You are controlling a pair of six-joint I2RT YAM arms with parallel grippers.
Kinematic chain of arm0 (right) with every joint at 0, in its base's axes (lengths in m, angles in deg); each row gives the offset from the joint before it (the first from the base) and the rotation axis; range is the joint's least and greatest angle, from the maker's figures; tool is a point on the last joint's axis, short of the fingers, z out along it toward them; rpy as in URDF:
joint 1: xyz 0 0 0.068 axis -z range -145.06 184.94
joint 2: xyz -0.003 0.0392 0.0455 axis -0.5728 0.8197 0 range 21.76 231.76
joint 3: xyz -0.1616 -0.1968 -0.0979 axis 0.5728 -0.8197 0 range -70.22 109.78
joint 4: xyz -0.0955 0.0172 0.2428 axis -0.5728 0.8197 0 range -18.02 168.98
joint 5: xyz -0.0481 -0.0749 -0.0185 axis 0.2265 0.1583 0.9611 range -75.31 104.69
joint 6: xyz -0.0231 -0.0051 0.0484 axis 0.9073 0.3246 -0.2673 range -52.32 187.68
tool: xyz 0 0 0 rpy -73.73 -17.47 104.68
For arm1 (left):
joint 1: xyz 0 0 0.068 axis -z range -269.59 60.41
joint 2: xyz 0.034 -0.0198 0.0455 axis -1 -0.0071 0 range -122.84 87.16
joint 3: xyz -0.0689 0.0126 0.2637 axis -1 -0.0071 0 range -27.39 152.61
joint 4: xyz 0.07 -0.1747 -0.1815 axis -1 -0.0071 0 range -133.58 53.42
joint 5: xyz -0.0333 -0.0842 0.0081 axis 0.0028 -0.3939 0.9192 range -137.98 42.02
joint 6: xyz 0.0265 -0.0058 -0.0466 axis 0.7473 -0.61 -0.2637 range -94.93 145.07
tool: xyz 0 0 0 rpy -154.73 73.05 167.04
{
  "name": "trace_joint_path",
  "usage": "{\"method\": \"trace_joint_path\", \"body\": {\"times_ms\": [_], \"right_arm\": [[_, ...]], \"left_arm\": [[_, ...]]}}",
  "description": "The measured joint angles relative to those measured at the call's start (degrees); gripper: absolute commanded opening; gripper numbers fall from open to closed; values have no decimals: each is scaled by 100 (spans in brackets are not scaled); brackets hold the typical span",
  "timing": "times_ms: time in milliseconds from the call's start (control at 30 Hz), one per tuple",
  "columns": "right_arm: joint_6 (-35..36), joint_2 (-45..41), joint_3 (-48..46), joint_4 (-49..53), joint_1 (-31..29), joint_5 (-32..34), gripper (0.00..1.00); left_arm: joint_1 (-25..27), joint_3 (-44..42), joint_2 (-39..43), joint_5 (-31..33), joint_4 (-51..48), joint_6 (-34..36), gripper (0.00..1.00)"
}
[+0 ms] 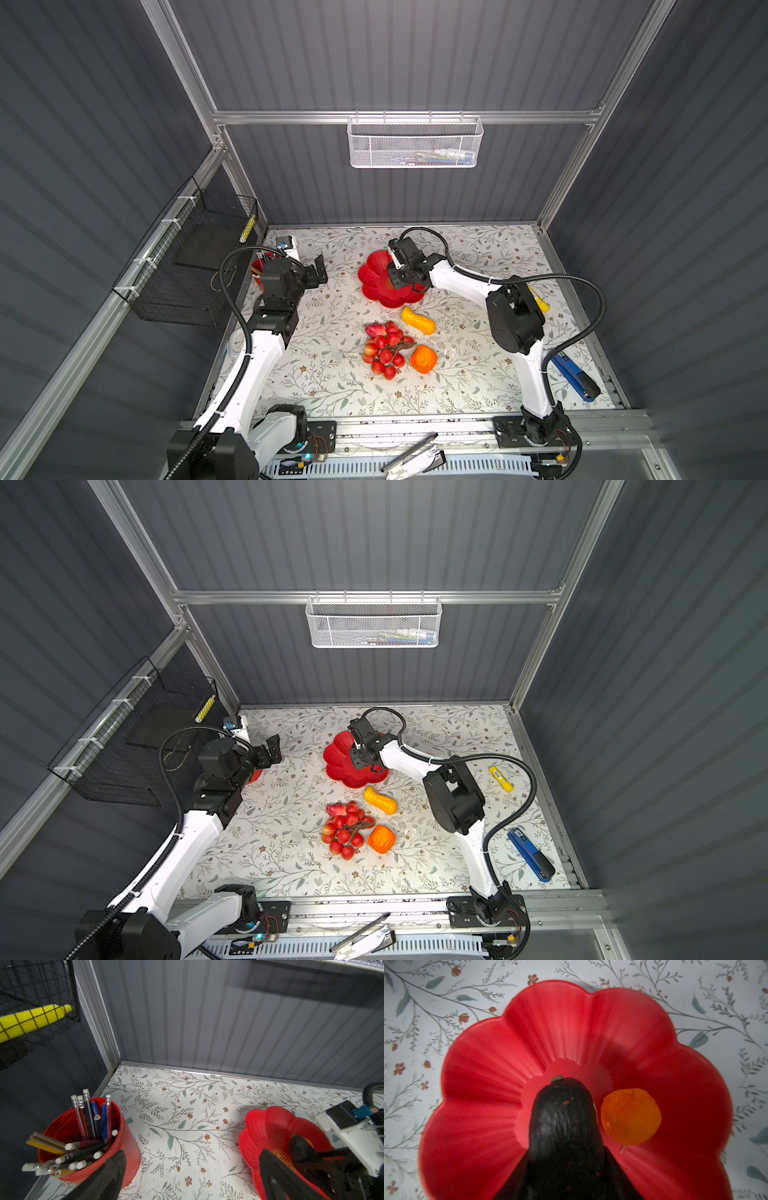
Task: Place and organize the fake fruits in the fruit bowl
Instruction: 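Carry the avocado with the right gripper and release it in the bowl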
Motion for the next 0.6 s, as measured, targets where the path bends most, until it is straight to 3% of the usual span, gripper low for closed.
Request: {"method": "trace_joint_path", "body": {"times_ms": [367,600], "right_arm": [[-24,372,332,247,162,-280,68],[-275,-590,-59,125,457,-599,81]], "left_arm": [[0,0,0,-9,20,42,100],[2,-22,0,-210,87,136,98]]}}
